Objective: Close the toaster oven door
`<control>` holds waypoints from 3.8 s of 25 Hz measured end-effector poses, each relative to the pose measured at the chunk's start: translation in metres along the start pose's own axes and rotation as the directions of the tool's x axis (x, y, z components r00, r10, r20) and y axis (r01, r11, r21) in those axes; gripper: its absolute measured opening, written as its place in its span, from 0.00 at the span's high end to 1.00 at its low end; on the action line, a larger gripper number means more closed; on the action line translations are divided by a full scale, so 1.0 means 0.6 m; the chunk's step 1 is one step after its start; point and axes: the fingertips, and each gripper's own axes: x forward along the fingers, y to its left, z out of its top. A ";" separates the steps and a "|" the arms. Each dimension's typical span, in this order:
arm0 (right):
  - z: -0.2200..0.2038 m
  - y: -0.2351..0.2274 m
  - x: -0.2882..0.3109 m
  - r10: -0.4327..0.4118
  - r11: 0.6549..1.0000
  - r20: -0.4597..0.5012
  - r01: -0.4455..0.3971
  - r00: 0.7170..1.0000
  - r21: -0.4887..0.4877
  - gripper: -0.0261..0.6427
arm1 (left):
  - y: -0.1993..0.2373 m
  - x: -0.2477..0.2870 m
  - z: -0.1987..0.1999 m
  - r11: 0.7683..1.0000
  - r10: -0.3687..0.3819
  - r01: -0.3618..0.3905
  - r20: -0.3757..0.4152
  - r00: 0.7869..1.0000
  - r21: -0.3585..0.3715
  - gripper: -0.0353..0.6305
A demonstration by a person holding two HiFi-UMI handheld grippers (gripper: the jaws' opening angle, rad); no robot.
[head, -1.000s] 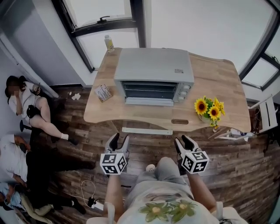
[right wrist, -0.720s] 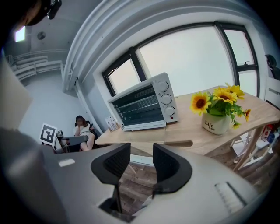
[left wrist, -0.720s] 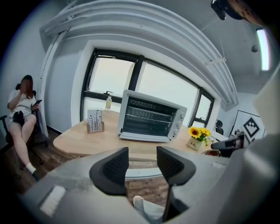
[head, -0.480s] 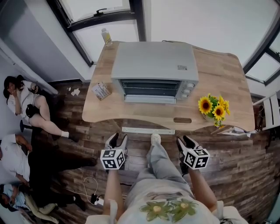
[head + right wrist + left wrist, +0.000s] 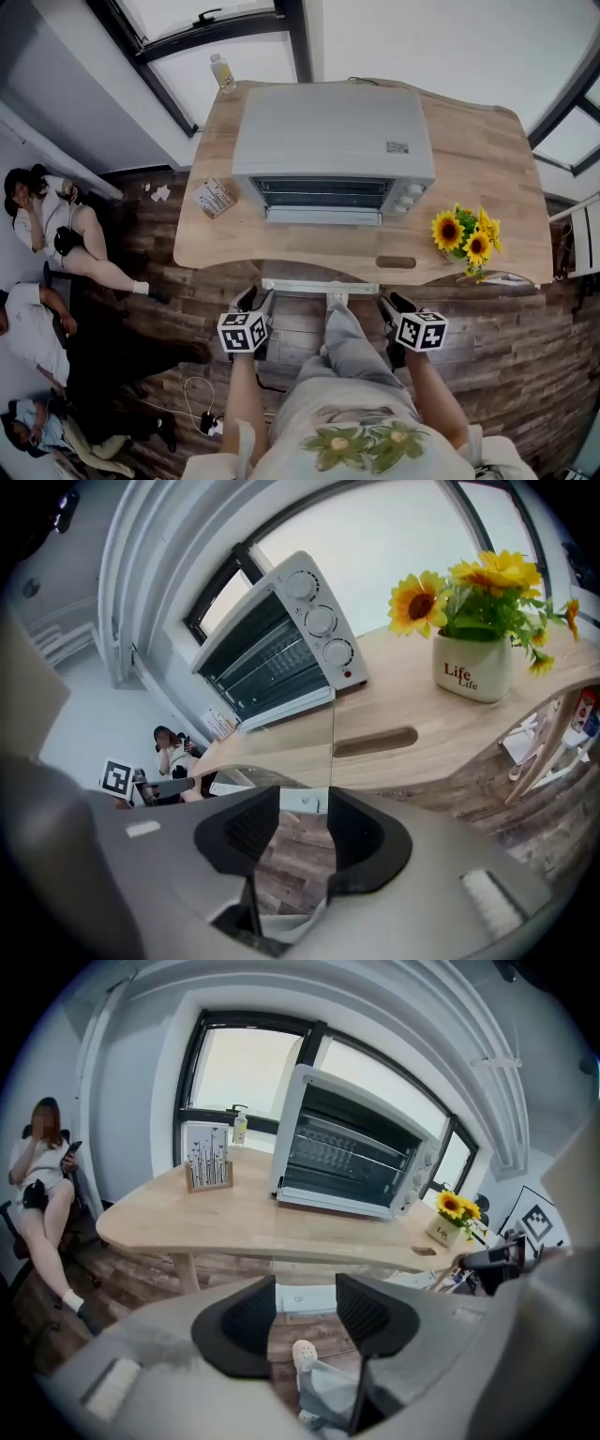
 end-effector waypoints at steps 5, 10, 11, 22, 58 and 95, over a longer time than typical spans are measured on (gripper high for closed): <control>-0.012 -0.023 0.026 -0.001 1.000 -0.049 0.002 0.999 0.008 0.74 | 0.016 0.033 -0.014 0.999 -0.015 0.013 -0.053 0.998 -0.040 0.65; -0.024 -0.032 0.050 0.017 0.999 -0.093 -0.012 0.996 0.045 0.74 | 0.032 0.056 -0.026 1.000 -0.021 0.019 -0.111 0.994 -0.021 0.65; -0.025 -0.032 0.055 0.022 0.998 -0.097 -0.016 0.995 0.055 0.74 | 0.034 0.059 -0.027 0.999 -0.027 0.025 -0.117 0.993 -0.024 0.65; -0.038 -0.030 0.100 0.067 0.991 -0.143 -0.048 0.988 0.127 0.74 | 0.032 0.083 -0.048 0.972 -0.173 0.145 -0.143 0.975 -0.185 0.65; 0.023 0.031 0.026 0.127 0.990 0.002 -0.127 0.992 0.059 0.78 | 0.011 0.007 0.029 0.942 -0.187 0.180 0.004 0.982 -0.284 0.71; 0.042 0.071 0.027 0.063 0.966 0.059 -0.046 0.996 -0.253 0.83 | -0.006 -0.053 0.101 0.974 -0.118 0.146 0.164 0.979 -0.173 0.62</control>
